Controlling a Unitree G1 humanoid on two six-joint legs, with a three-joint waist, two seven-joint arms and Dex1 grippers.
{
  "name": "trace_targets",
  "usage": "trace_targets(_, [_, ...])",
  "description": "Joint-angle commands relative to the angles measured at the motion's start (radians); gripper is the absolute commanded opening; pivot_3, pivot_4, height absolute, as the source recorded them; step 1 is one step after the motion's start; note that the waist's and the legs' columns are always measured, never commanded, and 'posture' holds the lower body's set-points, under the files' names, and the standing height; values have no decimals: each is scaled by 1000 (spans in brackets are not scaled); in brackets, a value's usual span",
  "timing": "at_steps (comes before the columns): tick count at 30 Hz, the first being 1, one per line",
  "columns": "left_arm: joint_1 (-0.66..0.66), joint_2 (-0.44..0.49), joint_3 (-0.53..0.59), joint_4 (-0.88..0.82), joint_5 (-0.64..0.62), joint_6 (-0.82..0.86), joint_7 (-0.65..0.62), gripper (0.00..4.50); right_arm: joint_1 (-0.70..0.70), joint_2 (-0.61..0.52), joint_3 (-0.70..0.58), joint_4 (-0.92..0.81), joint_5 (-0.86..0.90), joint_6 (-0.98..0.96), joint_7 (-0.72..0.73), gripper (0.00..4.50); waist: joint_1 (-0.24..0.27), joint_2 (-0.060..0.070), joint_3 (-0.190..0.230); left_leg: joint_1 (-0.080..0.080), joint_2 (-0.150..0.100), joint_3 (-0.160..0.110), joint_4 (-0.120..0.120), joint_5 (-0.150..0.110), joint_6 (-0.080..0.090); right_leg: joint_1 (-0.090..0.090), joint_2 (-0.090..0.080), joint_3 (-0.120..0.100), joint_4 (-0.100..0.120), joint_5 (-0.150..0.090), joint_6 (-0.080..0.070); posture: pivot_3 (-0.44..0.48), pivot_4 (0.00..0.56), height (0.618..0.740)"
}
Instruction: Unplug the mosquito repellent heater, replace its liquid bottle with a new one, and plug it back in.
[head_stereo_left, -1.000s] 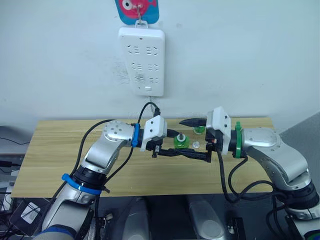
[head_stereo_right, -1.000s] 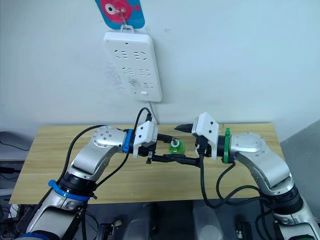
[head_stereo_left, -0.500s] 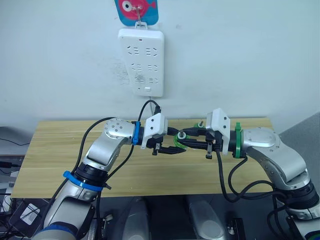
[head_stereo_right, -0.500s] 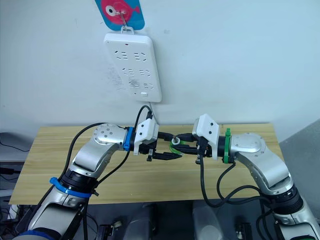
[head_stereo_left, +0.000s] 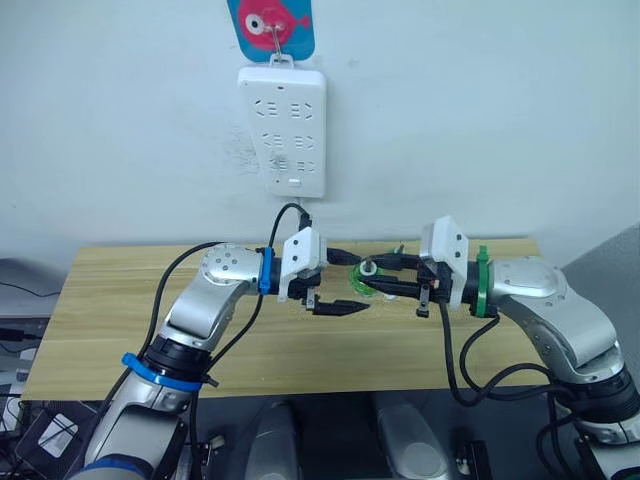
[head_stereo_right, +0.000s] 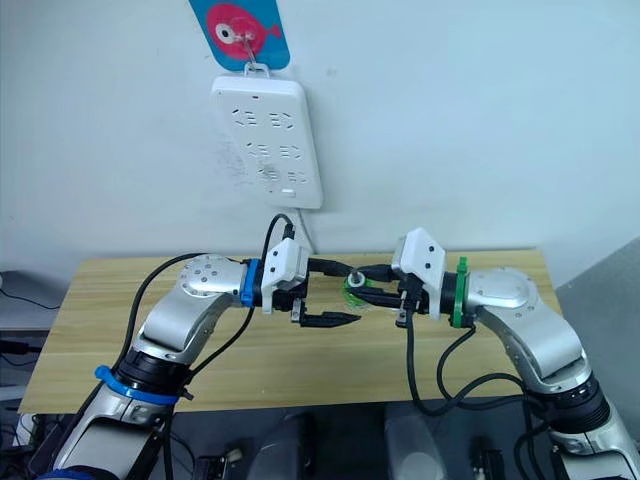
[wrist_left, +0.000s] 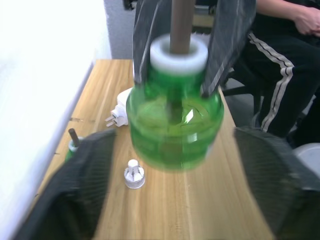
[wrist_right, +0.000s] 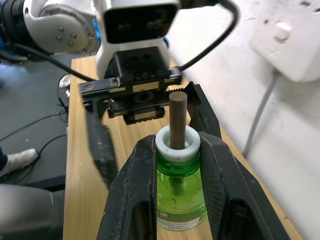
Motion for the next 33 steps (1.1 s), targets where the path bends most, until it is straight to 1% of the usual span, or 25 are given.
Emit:
trace_targets(1, [39,15,51,-54,-123,202,15,4500,13,19,-92,-50,113,79,-42,798,-1,0,-2,0,0,0,0,0,0,0,0,0,0,0,0,-247,214,740])
trace_targets(3, [57,-1,99,-83,-219,348,62,4500,24,47,-153,-66,212,168,-103,798,-3,0,-2,0,0,-1,0,0,1,0,0,0,1,0,0,-254,217,740])
trace_targets(5, [69,-25,142,-120,-294,450,120,4500,35,79,-211,-78,303,246,-173,798,-3,0,-2,0,0,-2,0,0,1,0,0,-1,2,0,0,-258,219,740])
trace_targets(11, [94,-164,272,-237,-507,672,360,4500,99,205,-364,-98,626,409,-462,798,-2,-1,-5,-1,0,-2,0,0,1,0,-1,-2,1,0,0,-257,225,740])
trace_targets(14, [109,-219,300,-295,-614,770,454,4500,129,264,-401,-96,806,422,-639,798,-4,-1,-9,0,0,-2,0,0,1,0,-1,-1,2,0,0,-251,226,740])
trace_targets(15, [111,-249,318,-306,-669,804,502,4500,145,287,-403,-93,882,410,-713,798,-4,0,-11,0,0,-2,0,0,1,0,-1,-1,2,0,0,-250,227,740])
trace_targets(18, [103,-329,379,-293,-817,873,639,4500,183,321,-387,-89,1071,364,-890,798,-4,0,-18,0,0,-2,0,0,1,1,0,-1,2,0,0,-247,228,740])
trace_targets(22, [111,-424,435,-242,-990,901,845,4500,200,337,-334,-116,1257,273,-1066,798,-4,0,-19,0,-1,0,1,1,2,1,0,1,2,1,1,-247,228,740])
trace_targets(25, [119,-456,437,-227,-1131,896,962,4500,197,339,-295,-137,1339,205,-1156,798,-4,-1,-20,0,-1,0,1,1,2,1,0,1,2,1,1,-251,228,740])
trace_targets(30, [137,-457,420,-198,-1373,829,1146,4500,189,331,-251,-147,1400,123,-1221,798,-3,-1,-21,0,-1,0,1,1,2,1,0,1,1,1,1,-253,226,740])
trace_targets(33, [153,-450,402,-196,-1478,773,1229,4500,185,328,-235,-151,1420,90,-1237,798,-3,-1,-23,0,-1,0,1,1,2,1,0,1,1,1,1,-255,223,740])
